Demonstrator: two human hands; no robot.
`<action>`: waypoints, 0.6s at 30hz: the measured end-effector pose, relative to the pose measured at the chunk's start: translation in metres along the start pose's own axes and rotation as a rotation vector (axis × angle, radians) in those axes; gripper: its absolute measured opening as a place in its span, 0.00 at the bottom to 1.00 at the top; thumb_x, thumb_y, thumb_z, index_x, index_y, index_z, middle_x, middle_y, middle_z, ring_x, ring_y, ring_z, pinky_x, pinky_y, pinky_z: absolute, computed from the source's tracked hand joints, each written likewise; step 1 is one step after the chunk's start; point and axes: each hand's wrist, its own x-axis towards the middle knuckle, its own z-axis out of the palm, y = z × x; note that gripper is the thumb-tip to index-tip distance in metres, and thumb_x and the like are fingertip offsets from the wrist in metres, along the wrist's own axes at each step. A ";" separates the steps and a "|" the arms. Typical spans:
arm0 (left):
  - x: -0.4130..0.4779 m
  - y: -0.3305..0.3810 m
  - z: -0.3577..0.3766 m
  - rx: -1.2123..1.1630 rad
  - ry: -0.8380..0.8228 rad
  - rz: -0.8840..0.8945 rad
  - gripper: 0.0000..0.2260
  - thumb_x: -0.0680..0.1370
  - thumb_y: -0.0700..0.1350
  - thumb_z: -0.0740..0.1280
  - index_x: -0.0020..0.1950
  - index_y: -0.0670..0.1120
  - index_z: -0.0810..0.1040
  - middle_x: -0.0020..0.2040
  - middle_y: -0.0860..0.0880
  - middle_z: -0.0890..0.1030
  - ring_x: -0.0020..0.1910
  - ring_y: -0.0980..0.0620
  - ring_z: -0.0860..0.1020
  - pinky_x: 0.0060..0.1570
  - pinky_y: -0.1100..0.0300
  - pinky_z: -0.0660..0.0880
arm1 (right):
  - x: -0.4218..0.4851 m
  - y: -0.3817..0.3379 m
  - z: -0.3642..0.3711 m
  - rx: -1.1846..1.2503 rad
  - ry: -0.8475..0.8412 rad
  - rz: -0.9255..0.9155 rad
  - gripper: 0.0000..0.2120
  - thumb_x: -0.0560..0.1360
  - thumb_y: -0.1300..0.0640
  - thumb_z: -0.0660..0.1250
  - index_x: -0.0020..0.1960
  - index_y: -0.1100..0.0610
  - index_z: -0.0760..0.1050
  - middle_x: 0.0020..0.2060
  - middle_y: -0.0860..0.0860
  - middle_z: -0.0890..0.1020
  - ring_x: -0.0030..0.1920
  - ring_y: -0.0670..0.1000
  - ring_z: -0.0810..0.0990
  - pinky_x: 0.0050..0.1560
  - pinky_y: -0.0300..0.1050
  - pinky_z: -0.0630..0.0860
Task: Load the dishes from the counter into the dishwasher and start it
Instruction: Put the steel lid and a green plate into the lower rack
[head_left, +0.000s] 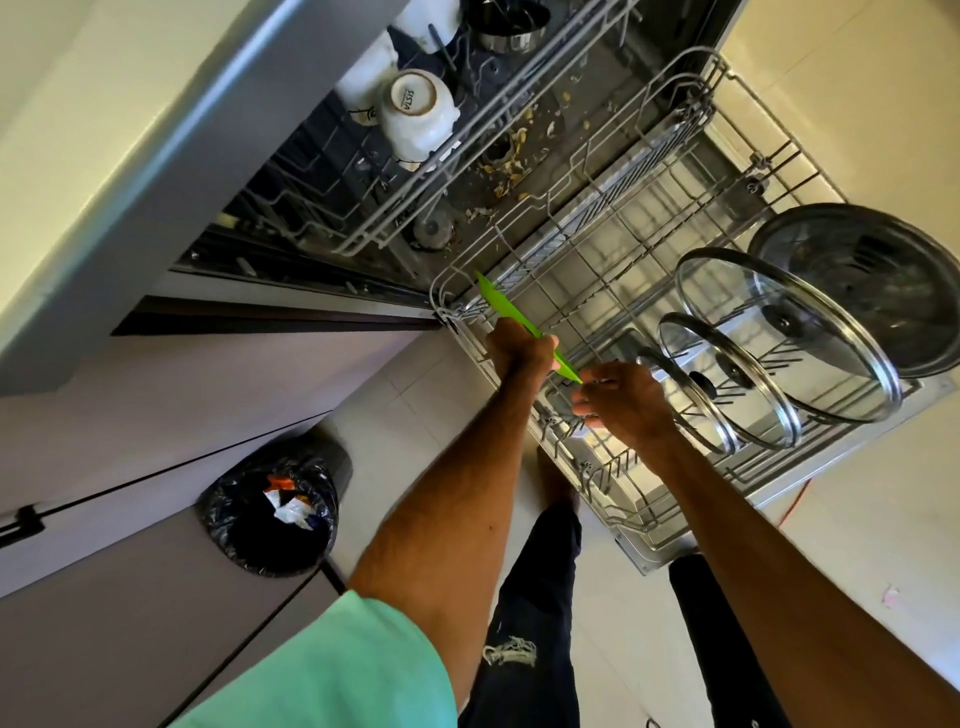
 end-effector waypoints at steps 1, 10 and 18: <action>0.003 -0.002 -0.003 0.028 0.029 0.034 0.16 0.72 0.43 0.77 0.53 0.33 0.80 0.49 0.36 0.85 0.46 0.38 0.85 0.43 0.49 0.83 | -0.001 -0.002 0.000 0.011 0.005 0.003 0.09 0.76 0.65 0.64 0.49 0.54 0.79 0.42 0.59 0.87 0.43 0.58 0.87 0.51 0.60 0.83; 0.011 0.017 -0.028 0.195 0.098 0.130 0.17 0.71 0.36 0.71 0.59 0.35 0.79 0.56 0.39 0.84 0.55 0.42 0.84 0.46 0.54 0.80 | -0.019 -0.009 0.015 -0.001 -0.011 -0.046 0.05 0.75 0.64 0.67 0.46 0.56 0.81 0.40 0.59 0.85 0.40 0.58 0.85 0.42 0.54 0.83; 0.005 0.023 -0.023 0.151 0.183 0.114 0.18 0.72 0.36 0.72 0.61 0.36 0.79 0.58 0.40 0.83 0.54 0.44 0.84 0.39 0.63 0.74 | -0.028 0.006 0.026 0.077 -0.066 0.052 0.14 0.75 0.68 0.62 0.40 0.53 0.80 0.36 0.56 0.83 0.40 0.58 0.82 0.46 0.56 0.77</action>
